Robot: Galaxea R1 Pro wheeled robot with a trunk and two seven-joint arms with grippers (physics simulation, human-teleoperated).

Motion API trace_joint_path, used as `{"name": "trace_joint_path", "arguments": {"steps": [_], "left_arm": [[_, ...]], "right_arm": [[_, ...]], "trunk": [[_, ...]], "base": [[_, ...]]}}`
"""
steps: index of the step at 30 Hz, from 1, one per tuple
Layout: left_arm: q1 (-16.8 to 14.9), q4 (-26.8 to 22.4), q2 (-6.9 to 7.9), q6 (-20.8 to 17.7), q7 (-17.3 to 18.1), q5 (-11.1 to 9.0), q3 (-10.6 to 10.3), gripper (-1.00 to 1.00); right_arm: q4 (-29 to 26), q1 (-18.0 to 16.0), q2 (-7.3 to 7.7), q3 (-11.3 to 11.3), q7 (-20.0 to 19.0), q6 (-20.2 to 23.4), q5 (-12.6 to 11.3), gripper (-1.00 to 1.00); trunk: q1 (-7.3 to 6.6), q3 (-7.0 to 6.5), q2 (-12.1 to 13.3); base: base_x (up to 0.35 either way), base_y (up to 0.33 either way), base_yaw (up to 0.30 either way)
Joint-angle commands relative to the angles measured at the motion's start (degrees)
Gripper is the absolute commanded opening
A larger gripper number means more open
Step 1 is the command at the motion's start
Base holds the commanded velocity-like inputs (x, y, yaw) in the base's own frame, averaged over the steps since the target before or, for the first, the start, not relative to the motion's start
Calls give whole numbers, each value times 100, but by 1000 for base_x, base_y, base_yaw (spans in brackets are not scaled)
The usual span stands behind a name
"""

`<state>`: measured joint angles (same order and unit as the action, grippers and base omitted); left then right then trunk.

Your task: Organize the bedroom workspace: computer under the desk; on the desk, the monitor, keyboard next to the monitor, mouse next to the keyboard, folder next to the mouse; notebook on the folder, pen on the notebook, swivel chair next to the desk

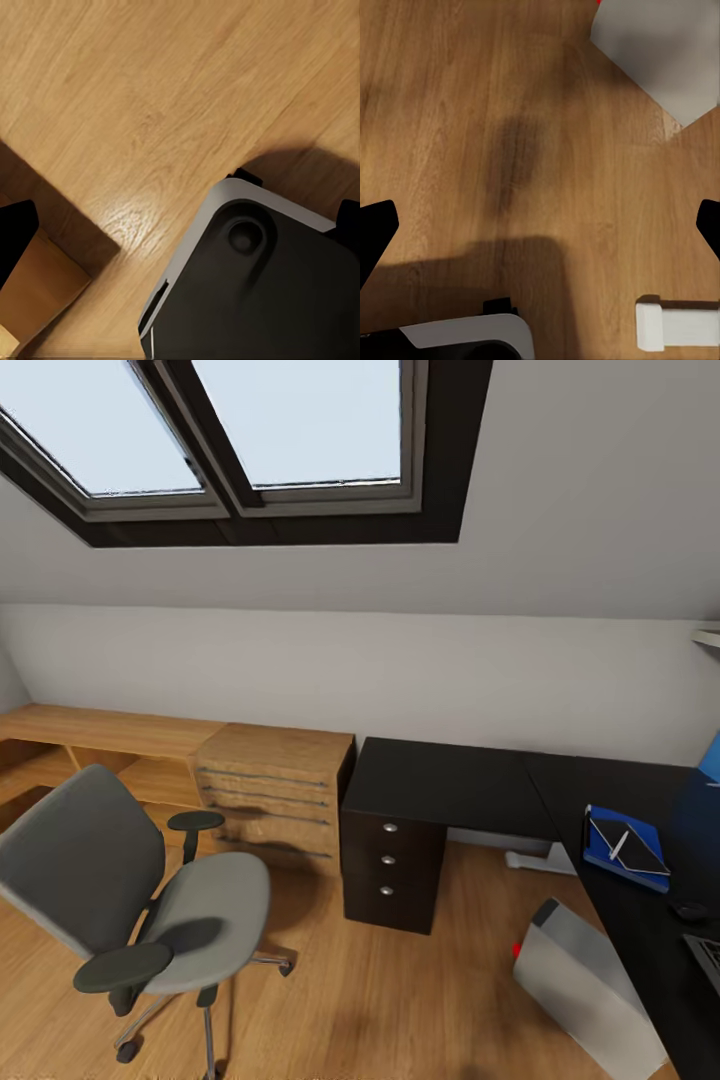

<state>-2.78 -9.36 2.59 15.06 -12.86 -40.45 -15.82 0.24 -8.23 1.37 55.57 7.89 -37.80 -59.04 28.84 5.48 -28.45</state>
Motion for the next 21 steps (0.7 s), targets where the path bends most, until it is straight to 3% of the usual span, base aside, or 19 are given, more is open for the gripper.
{"name": "trace_joint_path", "arguments": {"steps": [1, 10, 14, 21], "left_arm": [[-4, -4, -2, 12, -32, -25, -50, 100], [-4, 31, -7, -34, 194, -53, -52, 100], [-4, 306, -27, -44, 220, -45, -58, 100], [-4, 344, -30, -47, 222, -50, -53, 100]], "right_arm": [[2, -3, -3, 46, 50, -7, 7, 100], [21, -3, -5, 34, 107, -165, -2, 100], [20, -3, -5, 33, 108, -166, -2, 100], [12, -3, -11, 35, 108, -181, 0, 100]], "trunk": [[-20, 0, 31], [-64, 28, 112], [-64, 56, 112], [-64, 105, 112]], "base": [[0, 0, 166], [0, 0, 186], [0, 0, 191], [0, 0, 191]]}}
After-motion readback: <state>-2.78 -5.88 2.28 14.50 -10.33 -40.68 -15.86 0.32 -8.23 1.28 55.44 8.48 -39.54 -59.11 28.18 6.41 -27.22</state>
